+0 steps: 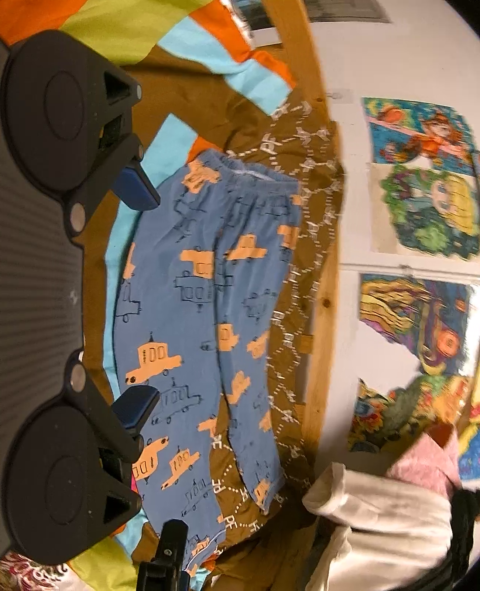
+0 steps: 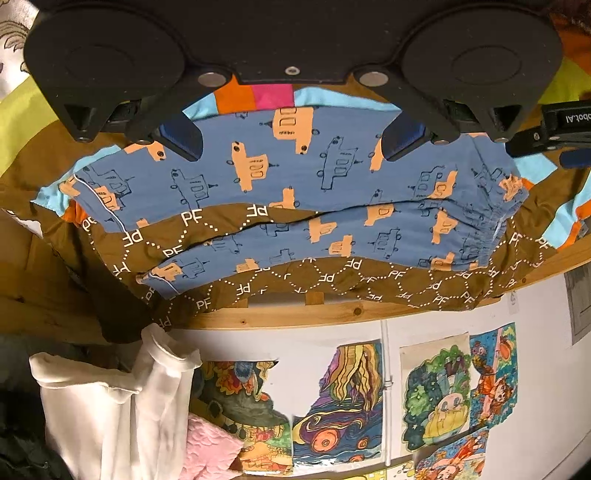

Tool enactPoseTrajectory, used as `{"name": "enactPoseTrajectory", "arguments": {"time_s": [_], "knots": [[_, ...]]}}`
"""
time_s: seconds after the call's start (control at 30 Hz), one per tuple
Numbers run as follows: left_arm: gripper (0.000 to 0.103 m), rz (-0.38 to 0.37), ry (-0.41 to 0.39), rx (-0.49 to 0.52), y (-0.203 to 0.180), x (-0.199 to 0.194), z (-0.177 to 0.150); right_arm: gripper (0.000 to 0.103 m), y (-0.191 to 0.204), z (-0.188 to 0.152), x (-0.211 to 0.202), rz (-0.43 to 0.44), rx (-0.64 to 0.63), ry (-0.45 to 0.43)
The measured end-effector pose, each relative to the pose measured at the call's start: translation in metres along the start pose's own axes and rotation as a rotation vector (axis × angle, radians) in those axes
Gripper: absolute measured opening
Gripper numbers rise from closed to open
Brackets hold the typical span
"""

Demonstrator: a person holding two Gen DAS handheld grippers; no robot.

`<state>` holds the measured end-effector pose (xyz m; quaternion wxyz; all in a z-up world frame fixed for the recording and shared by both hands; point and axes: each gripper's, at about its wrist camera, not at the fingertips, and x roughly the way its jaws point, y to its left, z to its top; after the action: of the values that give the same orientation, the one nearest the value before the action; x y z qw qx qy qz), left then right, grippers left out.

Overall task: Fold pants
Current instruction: 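Grasp the edge of the blue truck-print pants with both grippers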

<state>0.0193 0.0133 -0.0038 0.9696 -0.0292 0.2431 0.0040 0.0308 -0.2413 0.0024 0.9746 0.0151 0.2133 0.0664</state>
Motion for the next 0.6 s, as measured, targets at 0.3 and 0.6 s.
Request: {"name": "enactPoseTrajectory", "arguments": {"time_s": [0.3,0.6], "knots": [[0.103,-0.025,0.055,0.131,-0.003,0.025,0.08,0.102,-0.005,0.046,0.026,0.075,0.002,-0.004],[0.103,0.071,0.189,0.356,-0.001,0.079,0.182,0.102,-0.008,0.126,0.108,0.186,-0.129,0.031]]}}
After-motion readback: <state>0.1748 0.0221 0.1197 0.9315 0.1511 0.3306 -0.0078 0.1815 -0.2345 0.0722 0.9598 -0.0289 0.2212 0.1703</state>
